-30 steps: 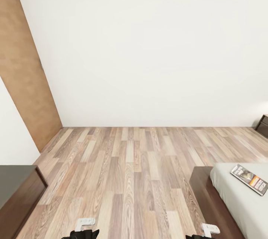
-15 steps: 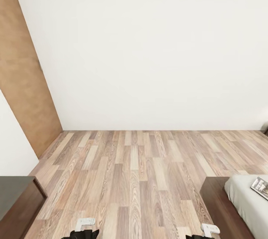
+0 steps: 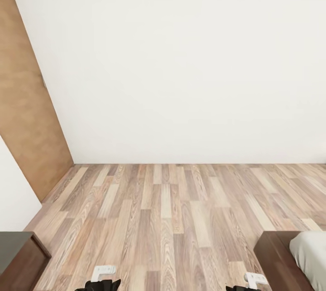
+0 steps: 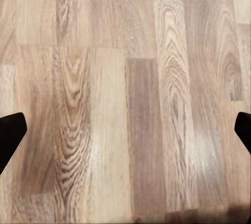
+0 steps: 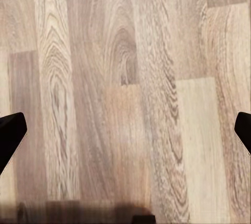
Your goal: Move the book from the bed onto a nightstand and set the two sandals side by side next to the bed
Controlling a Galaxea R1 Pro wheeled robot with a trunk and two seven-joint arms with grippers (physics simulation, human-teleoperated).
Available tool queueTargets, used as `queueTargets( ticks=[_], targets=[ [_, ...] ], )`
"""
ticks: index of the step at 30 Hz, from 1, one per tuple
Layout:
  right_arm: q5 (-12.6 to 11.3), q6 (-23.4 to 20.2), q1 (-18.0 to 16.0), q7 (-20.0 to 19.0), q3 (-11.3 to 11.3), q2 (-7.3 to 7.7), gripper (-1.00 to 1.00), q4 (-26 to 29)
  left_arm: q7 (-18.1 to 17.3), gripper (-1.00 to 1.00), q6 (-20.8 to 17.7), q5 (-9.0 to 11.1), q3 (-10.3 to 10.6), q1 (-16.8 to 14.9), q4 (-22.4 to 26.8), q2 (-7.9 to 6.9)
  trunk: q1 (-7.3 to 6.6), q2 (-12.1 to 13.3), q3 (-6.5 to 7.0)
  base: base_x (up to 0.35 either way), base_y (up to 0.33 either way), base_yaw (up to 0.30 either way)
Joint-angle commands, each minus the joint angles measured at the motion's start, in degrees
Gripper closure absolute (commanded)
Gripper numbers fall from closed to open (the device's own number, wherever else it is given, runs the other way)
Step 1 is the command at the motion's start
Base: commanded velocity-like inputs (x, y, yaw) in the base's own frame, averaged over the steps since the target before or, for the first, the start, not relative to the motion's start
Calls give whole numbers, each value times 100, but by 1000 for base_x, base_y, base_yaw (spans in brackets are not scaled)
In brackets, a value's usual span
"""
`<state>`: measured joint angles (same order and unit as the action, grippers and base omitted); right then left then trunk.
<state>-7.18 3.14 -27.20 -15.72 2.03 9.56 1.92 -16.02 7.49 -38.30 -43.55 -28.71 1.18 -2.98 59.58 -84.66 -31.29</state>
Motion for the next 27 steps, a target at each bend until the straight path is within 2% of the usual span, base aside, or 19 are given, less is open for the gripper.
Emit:
queueTargets(
  ticks=[1,27],
  targets=[
    [-48,11,-4,-30,17,-1,-100,-8,-16,-100,16,-55,-48,-3,-1,-1,3,-3,-6,332,1,0],
    [-47,11,-4,-18,17,-6,-100,-11,-17,-100,16,-55,-48,-3,-2,-1,3,-3,-6,332,0,0]
  ],
)
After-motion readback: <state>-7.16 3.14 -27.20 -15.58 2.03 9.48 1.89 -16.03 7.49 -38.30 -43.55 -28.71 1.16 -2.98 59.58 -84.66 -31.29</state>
